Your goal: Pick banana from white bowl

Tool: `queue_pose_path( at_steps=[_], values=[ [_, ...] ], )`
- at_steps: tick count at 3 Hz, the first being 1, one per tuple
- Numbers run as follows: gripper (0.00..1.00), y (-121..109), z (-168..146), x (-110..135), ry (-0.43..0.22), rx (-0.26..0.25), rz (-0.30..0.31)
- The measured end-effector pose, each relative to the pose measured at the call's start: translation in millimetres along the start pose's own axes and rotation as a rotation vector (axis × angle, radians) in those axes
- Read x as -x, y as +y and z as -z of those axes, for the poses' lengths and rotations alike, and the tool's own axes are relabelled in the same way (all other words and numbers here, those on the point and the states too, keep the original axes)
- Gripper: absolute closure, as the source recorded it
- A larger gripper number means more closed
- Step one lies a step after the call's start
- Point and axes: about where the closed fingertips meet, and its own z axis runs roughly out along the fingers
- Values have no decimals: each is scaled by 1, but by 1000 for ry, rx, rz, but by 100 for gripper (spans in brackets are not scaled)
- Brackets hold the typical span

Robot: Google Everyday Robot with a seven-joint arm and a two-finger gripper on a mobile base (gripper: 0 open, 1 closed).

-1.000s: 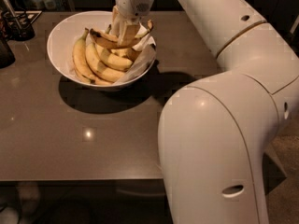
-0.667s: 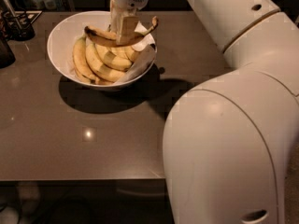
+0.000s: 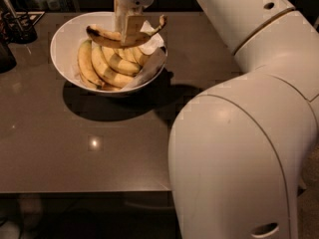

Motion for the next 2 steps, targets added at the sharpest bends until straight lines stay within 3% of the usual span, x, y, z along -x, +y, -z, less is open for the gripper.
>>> queue_pose_path(
  at_steps=[1, 2],
  values=[
    [100, 17, 18, 7, 0, -1, -47],
    [100, 51, 33, 16, 1, 0, -125]
  ],
)
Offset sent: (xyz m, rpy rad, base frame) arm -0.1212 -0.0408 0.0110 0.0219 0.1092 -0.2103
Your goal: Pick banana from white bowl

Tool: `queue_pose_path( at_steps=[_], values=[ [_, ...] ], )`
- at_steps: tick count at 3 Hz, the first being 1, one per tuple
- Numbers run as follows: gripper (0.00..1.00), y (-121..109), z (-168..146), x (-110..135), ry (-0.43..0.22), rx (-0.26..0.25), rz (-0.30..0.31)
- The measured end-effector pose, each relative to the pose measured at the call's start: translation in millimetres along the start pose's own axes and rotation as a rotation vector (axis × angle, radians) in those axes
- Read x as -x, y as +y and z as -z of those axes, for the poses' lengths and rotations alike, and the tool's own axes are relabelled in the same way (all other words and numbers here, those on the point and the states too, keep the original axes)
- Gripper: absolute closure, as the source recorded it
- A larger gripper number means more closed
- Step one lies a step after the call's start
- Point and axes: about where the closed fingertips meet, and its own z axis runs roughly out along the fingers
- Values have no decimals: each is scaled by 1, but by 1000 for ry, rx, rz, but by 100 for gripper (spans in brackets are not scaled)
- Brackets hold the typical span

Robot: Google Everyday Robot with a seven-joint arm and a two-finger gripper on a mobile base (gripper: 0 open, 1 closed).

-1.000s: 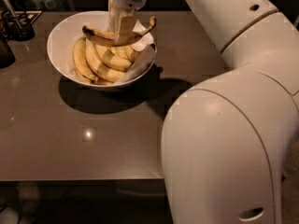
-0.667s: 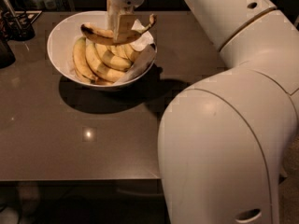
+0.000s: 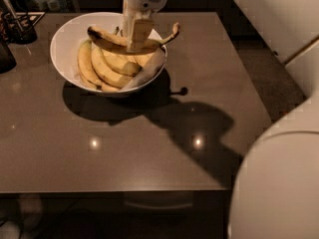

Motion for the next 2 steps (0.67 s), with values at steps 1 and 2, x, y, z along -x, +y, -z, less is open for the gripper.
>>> queue_pose_path(
  at_steps=[1, 2],
  values=[
    [100, 45, 11, 3, -21, 2, -98],
    [100, 58, -1, -2, -6, 34, -108]
  ],
)
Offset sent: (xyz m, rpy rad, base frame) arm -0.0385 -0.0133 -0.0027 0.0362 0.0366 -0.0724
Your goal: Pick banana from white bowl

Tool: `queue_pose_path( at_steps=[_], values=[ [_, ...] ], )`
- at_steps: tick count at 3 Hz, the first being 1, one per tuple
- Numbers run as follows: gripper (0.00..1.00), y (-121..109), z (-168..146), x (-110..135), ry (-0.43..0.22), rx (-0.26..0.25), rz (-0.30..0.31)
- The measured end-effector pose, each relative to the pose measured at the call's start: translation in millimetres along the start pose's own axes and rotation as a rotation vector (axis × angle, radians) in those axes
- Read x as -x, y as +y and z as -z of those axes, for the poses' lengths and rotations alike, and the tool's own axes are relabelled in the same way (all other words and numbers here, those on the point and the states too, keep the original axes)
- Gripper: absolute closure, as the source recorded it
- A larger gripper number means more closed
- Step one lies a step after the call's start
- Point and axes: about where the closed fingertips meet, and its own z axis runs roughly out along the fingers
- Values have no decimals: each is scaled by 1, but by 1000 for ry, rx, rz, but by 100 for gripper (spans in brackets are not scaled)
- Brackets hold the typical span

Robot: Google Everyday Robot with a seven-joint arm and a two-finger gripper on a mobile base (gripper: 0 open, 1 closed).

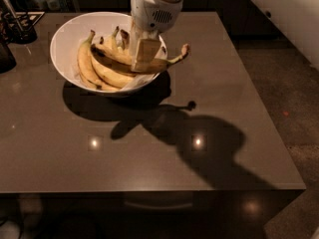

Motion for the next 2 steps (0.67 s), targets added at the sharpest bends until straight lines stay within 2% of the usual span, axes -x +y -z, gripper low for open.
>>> queue_pose_path(
  at_steps=[1, 2],
  values=[
    [100, 2, 12, 6, 25, -2, 3],
    [100, 32, 31, 10, 55, 14, -41]
  ],
)
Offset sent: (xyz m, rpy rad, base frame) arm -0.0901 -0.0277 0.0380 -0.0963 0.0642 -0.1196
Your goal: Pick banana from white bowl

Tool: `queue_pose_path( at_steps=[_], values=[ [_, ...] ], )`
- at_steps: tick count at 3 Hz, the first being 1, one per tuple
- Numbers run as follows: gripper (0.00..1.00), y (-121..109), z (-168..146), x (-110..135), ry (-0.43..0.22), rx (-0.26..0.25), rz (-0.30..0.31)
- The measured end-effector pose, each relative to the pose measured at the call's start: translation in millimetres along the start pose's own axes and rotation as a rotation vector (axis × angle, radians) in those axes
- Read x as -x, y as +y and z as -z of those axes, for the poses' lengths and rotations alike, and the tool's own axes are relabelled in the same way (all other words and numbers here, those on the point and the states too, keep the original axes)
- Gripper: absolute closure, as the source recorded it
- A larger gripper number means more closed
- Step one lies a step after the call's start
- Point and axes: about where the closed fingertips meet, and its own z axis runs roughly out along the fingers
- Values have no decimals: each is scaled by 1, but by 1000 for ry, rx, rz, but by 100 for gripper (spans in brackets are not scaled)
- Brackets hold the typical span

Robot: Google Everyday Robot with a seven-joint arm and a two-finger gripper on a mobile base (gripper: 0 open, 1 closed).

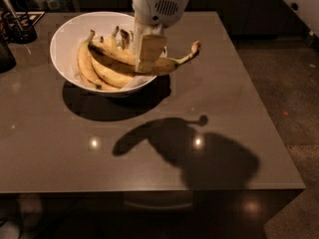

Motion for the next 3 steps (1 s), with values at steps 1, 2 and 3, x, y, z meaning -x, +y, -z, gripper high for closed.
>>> queue_pose_path(
  at_steps=[1, 2, 3],
  values=[
    [100, 32, 13, 1, 11, 14, -70],
    [100, 61, 24, 1, 20, 17, -137],
    [100, 61, 25, 2, 16, 7, -140]
  ],
)
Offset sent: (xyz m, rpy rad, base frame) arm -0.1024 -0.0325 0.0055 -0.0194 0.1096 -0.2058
